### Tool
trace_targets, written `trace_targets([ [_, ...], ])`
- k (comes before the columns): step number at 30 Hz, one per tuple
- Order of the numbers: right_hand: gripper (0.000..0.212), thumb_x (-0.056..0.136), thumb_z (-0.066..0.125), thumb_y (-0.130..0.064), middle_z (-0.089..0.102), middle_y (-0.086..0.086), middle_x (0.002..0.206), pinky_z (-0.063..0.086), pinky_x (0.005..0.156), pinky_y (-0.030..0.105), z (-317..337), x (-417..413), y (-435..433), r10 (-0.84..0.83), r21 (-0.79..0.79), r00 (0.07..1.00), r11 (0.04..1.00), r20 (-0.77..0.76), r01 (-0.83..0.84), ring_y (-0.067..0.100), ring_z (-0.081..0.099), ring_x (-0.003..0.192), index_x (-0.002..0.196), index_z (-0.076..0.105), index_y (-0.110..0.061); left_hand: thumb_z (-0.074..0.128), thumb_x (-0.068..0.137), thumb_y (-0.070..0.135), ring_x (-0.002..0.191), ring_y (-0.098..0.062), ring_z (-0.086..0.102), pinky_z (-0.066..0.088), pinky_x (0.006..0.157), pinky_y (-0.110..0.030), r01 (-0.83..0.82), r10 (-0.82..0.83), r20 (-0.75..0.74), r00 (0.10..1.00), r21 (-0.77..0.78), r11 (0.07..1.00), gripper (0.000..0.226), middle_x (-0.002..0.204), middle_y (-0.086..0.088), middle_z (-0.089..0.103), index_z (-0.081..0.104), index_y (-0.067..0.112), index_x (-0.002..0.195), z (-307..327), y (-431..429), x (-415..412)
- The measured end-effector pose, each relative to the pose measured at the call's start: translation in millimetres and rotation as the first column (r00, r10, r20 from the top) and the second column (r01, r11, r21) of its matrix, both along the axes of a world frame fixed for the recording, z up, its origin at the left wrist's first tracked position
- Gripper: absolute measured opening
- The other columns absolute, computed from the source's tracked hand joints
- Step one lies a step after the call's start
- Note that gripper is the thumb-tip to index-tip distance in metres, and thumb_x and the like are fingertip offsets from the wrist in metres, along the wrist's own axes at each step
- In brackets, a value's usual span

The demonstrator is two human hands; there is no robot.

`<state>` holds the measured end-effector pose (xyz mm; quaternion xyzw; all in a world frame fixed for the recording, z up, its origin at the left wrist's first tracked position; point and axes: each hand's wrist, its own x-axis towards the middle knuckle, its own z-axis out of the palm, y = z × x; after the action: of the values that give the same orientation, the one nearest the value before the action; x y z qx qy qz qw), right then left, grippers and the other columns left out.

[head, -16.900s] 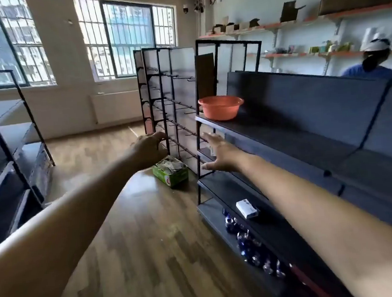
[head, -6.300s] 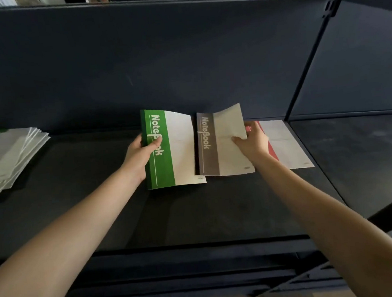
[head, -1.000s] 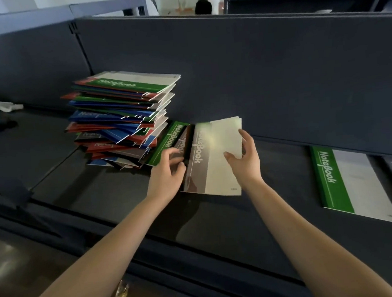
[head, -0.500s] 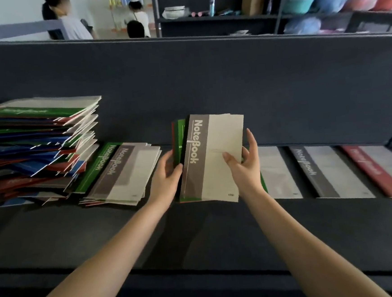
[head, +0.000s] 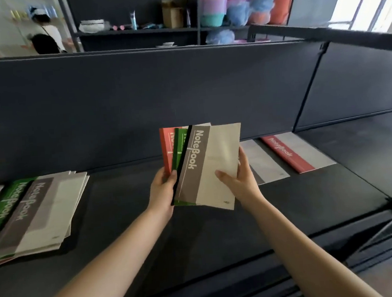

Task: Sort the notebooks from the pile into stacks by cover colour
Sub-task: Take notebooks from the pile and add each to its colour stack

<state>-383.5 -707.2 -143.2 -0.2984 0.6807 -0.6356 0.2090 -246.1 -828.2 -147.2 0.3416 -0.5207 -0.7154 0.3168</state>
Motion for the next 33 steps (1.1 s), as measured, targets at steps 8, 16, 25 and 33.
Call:
trace_targets([
  [8, 0.079, 0.089, 0.062, -0.010, 0.055, 0.000, 0.126, 0.049, 0.075, 0.033, -1.0, -24.7, 35.8, -0.189, 0.112, 0.979, 0.974, -0.082, 0.198, 0.021, 0.058, 0.108, 0.146, 0.014, -0.037, 0.050, 0.099, 0.022, 0.109, -0.023, 0.062, 0.048, 0.098, -0.049, 0.060, -0.060, 0.002, 0.998, -0.068, 0.996, 0.019, 0.118, -0.004, 0.065, 0.058, 0.030, 0.115, -5.5, 18.6, -45.1],
  [16, 0.074, 0.089, 0.061, -0.006, 0.052, -0.005, 0.121, 0.051, 0.077, 0.034, 12.7, -58.4, 55.6, -0.282, 0.140, 0.938, 0.940, -0.199, 0.313, 0.017, 0.053, 0.102, 0.146, 0.023, -0.034, 0.050, 0.099, 0.019, 0.108, -0.020, 0.062, 0.048, 0.098, -0.044, 0.050, -0.048, 0.016, 0.999, -0.168, 0.984, 0.023, 0.116, -0.002, 0.065, 0.059, 0.022, 0.120, -2.5, 21.6, -70.4],
  [25, 0.046, 0.085, 0.068, -0.020, 0.065, 0.009, 0.118, 0.051, 0.071, 0.034, 25.1, -141.0, 70.7, -0.296, 0.391, 0.880, 0.810, -0.370, 0.437, 0.031, 0.060, 0.101, 0.129, 0.055, -0.017, 0.048, 0.100, 0.020, 0.101, -0.015, 0.061, 0.048, 0.076, -0.027, -0.122, 0.139, 0.049, 0.989, -0.255, 0.959, 0.022, 0.109, 0.002, 0.063, 0.056, 0.019, 0.121, -5.8, -9.6, -48.9],
  [33, 0.046, 0.083, 0.067, -0.009, 0.066, 0.011, 0.116, 0.045, 0.082, 0.029, 3.5, -152.9, 33.4, -0.169, 0.442, 0.866, 0.804, -0.471, 0.397, 0.030, 0.059, 0.103, 0.128, 0.059, -0.014, 0.049, 0.100, 0.020, 0.097, -0.012, 0.061, 0.048, 0.075, -0.025, -0.189, 0.228, 0.111, 0.967, -0.283, 0.940, 0.021, 0.106, 0.005, 0.064, 0.057, 0.018, 0.119, -20.0, -7.2, -45.9],
])
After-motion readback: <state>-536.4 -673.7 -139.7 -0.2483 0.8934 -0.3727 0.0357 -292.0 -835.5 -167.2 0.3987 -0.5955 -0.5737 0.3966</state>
